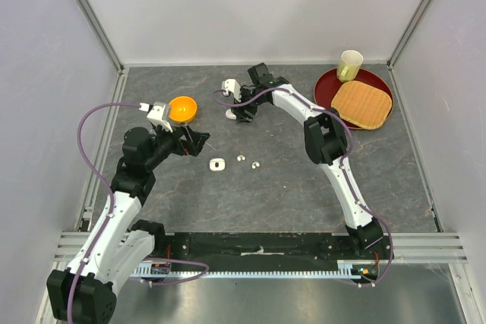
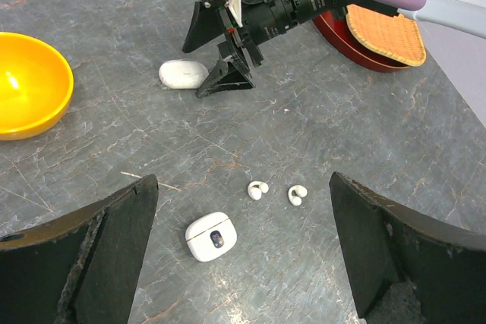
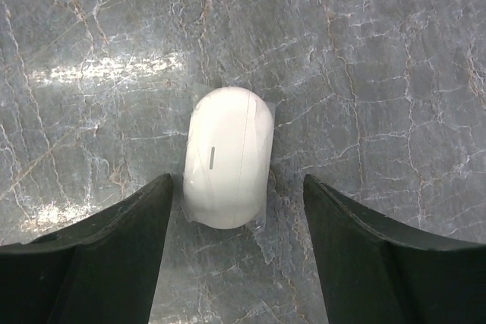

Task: Insert the wireless bluetooth earbuds into the charging case
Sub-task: Pick up the charging case at the center of the board.

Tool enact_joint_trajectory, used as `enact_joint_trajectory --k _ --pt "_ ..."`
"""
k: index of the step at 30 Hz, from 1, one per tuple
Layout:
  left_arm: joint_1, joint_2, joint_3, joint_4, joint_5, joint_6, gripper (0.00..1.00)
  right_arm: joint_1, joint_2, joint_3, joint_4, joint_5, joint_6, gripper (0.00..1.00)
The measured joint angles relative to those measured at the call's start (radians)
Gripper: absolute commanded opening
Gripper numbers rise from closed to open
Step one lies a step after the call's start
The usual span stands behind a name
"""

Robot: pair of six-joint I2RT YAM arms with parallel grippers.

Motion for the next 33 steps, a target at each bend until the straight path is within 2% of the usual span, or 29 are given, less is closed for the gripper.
enact_joint_trajectory --k 6,10,12,14,15,17,18,20,26,33 --pt "0.000 0.012 0.000 0.000 0.000 0.000 1.00 0.006 0.005 0.000 0.015 -0.002 0.006 0.67" --pt "0.000 0.020 0.000 0.000 0.000 0.000 1.00 0.011 0.007 0.000 0.016 -0.004 0.002 0.47" --pt "0.000 0.021 0.000 0.000 0.000 0.000 1.00 0.016 0.008 0.000 0.018 -0.003 -0.003 0.47" --pt "0.000 0.021 0.000 0.000 0.000 0.000 1.00 0.021 0.008 0.000 0.024 0.006 -0.005 0.39" --pt "0.000 0.021 0.000 0.000 0.000 0.000 1.00 0.022 0.008 0.000 0.026 0.011 -0.006 0.23" --pt "0.000 0.021 0.000 0.000 0.000 0.000 1.00 0.022 0.008 0.000 0.029 0.019 -0.007 0.13" --pt "0.000 0.021 0.000 0.000 0.000 0.000 1.00 0.023 0.008 0.000 0.030 0.022 -0.007 0.12" --pt "0.000 0.021 0.000 0.000 0.000 0.000 1.00 0.024 0.008 0.000 0.032 0.030 -0.006 0.00" --pt "0.000 0.020 0.000 0.000 0.000 0.000 1.00 0.028 -0.006 -0.015 0.041 0.066 -0.002 0.00" --pt "0.000 -0.001 0.000 -0.008 -0.012 0.000 1.00 -0.014 -0.137 -0.215 0.069 0.091 0.068 0.00"
